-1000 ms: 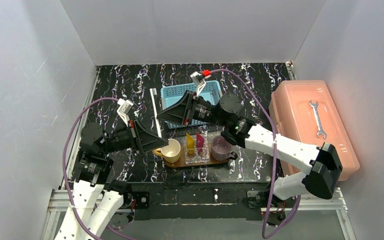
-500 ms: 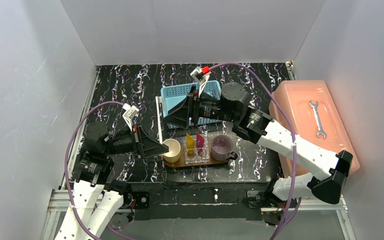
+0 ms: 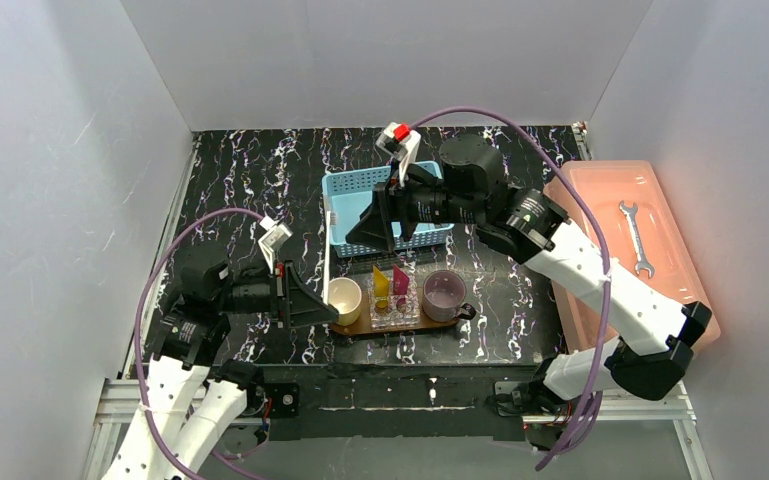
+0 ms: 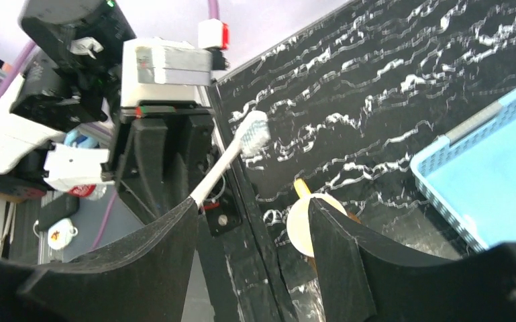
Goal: Prepare toiletry sets of a toothbrush and toothpaste on the tray
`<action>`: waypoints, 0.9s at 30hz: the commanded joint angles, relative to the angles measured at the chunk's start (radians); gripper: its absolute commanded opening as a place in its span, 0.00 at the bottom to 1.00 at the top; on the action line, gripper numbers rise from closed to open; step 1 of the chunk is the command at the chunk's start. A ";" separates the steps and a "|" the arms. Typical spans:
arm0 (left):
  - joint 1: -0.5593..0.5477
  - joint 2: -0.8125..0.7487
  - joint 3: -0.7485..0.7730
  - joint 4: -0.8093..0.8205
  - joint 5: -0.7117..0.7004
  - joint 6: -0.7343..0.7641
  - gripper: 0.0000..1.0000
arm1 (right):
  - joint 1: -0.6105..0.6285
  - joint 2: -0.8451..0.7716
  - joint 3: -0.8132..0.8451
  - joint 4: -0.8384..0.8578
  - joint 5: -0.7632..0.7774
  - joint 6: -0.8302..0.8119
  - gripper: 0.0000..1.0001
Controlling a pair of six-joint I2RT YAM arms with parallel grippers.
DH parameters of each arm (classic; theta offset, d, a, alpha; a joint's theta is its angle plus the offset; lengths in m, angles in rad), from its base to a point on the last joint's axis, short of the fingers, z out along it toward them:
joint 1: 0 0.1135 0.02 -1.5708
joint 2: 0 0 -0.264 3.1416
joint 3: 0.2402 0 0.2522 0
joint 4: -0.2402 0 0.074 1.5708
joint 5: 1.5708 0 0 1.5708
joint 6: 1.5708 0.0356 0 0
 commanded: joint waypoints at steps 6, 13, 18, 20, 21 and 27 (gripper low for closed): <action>-0.090 -0.002 0.029 -0.101 0.007 0.106 0.00 | -0.053 0.034 0.054 -0.048 -0.192 -0.016 0.69; -0.136 0.003 0.038 -0.135 -0.013 0.136 0.00 | -0.058 0.046 0.033 0.017 -0.298 0.052 0.69; -0.157 0.013 0.051 -0.161 -0.032 0.161 0.00 | -0.058 0.073 0.027 0.052 -0.335 0.104 0.68; -0.167 0.018 0.055 -0.170 -0.036 0.168 0.00 | -0.058 0.080 0.024 0.064 -0.344 0.121 0.67; -0.171 0.019 0.059 -0.175 -0.041 0.174 0.00 | -0.058 0.084 0.026 0.066 -0.346 0.129 0.66; -0.200 0.027 0.073 -0.206 -0.070 0.204 0.00 | -0.058 0.111 0.030 0.055 -0.367 0.147 0.60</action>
